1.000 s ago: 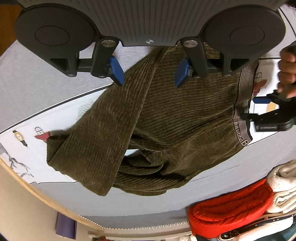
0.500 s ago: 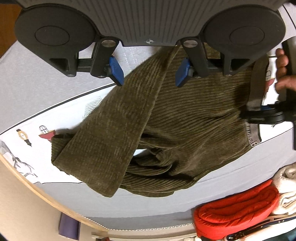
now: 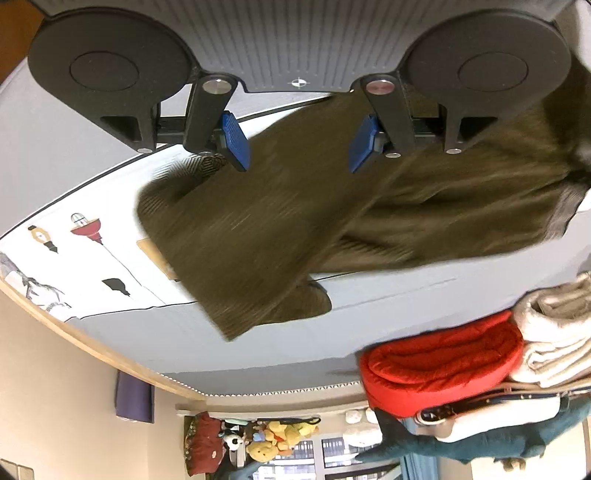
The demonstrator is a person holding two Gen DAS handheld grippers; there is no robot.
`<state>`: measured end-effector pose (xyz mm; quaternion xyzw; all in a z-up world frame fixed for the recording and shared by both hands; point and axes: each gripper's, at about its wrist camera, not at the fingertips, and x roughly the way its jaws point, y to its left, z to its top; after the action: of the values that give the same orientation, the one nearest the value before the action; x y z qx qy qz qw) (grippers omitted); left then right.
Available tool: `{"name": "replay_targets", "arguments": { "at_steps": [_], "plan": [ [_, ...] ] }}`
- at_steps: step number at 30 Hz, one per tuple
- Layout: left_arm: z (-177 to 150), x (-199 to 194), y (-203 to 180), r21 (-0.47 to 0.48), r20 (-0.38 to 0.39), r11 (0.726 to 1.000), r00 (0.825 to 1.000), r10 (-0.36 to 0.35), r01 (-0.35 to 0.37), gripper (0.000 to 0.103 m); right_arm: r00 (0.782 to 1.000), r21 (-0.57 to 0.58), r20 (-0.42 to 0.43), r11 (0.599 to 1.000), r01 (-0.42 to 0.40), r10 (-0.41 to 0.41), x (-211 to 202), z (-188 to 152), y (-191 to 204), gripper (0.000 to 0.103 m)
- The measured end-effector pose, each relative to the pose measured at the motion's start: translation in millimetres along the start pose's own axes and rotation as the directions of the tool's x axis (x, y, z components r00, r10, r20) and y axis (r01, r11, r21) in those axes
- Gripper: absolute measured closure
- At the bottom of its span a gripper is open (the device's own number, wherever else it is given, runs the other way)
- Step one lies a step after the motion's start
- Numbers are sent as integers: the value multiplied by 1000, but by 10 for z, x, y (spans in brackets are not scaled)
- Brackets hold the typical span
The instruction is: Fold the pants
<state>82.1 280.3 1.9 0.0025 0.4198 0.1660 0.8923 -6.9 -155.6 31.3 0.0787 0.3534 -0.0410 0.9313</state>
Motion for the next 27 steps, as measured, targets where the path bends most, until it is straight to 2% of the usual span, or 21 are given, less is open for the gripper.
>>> {"name": "replay_targets", "arguments": {
  "at_steps": [2,5,7,10,13,15,18,19,20,21,22,23,24,26,27],
  "plan": [
    [-18,25,258,-31,-38,998,998,58,-59,91,1000,-1,11,1000,-6,6,-27,-2,-14,42],
    [43,-121,494,-93,5,992,996,88,-88,85,999,-2,37,1000,-11,11,-70,31,0,42],
    [123,-272,456,-118,51,992,997,58,-51,84,999,-3,53,1000,1,-1,-98,78,-25,42],
    [195,-574,379,-156,99,983,992,-82,97,78,999,14,45,1000,17,-18,-99,209,-145,44],
    [273,-897,108,-126,107,965,970,-218,231,76,998,3,57,1000,3,-4,-116,413,-293,50],
    [230,-1080,-144,-75,109,946,946,-306,315,75,996,-48,94,999,12,-7,-93,572,-397,55],
    [-32,-1077,-577,-3,83,895,892,-444,446,73,992,-84,122,996,29,-19,66,641,-607,63],
    [-153,-984,-751,20,41,876,876,-481,481,73,993,-90,113,995,44,-34,154,612,-686,69],
    [-230,-836,-983,40,-79,866,866,-494,498,73,997,-89,48,994,65,-61,297,584,-774,70],
    [-272,-757,-1166,49,-147,859,854,-498,510,72,997,-60,-14,996,70,-71,398,584,-855,72],
    [-272,-713,-1340,64,-163,841,837,-523,538,70,997,-13,-58,998,53,-54,470,584,-949,72],
    [-256,-687,-1488,84,-165,830,829,-534,552,59,995,21,-91,999,35,-33,527,587,-1024,72],
    [-230,-643,-1633,105,-166,823,826,-538,558,44,992,44,-122,999,25,-19,583,582,-1084,72],
    [-184,-500,-1904,112,-189,822,825,-533,558,25,985,63,-174,998,30,-19,672,563,-1161,72],
    [-159,-407,-1984,97,-202,824,822,-533,558,24,982,65,-187,997,34,-21,691,545,-1172,72]
  ]
}}
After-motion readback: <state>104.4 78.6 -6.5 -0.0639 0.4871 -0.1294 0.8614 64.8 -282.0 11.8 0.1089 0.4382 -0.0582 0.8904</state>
